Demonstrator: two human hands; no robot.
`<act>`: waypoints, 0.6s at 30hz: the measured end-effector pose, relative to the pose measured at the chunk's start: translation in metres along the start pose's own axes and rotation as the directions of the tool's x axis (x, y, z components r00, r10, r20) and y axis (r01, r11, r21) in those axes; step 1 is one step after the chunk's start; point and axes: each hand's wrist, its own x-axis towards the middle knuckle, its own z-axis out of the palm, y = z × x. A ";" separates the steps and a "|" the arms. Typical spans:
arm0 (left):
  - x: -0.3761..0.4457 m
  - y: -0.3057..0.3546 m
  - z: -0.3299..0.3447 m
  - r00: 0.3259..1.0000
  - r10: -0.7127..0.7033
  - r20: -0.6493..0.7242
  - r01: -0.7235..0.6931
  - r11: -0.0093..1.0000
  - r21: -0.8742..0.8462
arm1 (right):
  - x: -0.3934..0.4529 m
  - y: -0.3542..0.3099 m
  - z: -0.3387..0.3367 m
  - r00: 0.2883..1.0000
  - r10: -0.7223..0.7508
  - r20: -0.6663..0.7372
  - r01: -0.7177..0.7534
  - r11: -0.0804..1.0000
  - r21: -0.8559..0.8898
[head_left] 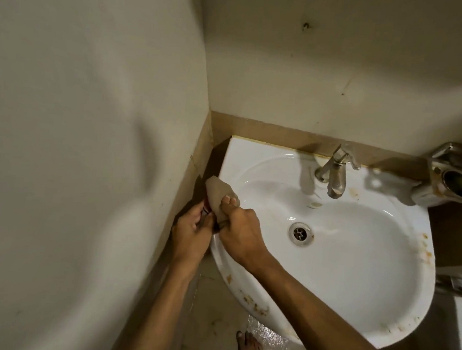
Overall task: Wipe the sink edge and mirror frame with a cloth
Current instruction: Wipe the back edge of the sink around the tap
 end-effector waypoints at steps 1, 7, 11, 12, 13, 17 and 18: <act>-0.014 -0.005 0.002 0.999 -0.024 -0.030 0.022 0.997 -0.071 | -0.009 0.005 0.002 1.000 -0.016 0.011 0.016 1.000 0.026; -0.070 -0.044 0.024 0.977 -0.106 -0.187 0.012 0.894 -0.448 | -0.042 0.024 0.001 0.987 -0.143 0.067 0.142 0.990 0.017; -0.102 -0.066 0.039 0.962 -0.119 -0.246 -0.033 0.844 -0.536 | -0.066 0.035 0.000 0.959 -0.258 0.114 0.264 0.964 -0.037; -0.109 -0.069 0.043 0.957 -0.125 -0.261 -0.041 0.834 -0.550 | -0.070 0.037 -0.002 0.954 -0.275 0.121 0.280 0.959 -0.031; -0.117 -0.070 0.049 0.950 -0.142 -0.278 -0.042 0.825 -0.564 | -0.077 0.041 -0.003 0.952 -0.278 0.129 0.284 0.958 -0.029; -0.139 -0.080 0.074 0.920 -0.162 -0.357 -0.060 0.841 -0.537 | -0.091 0.057 -0.013 0.944 -0.254 0.210 0.262 0.965 -0.009; -0.147 -0.081 0.085 0.904 -0.178 -0.390 -0.063 0.845 -0.531 | -0.095 0.064 -0.016 0.940 -0.251 0.233 0.257 0.966 0.002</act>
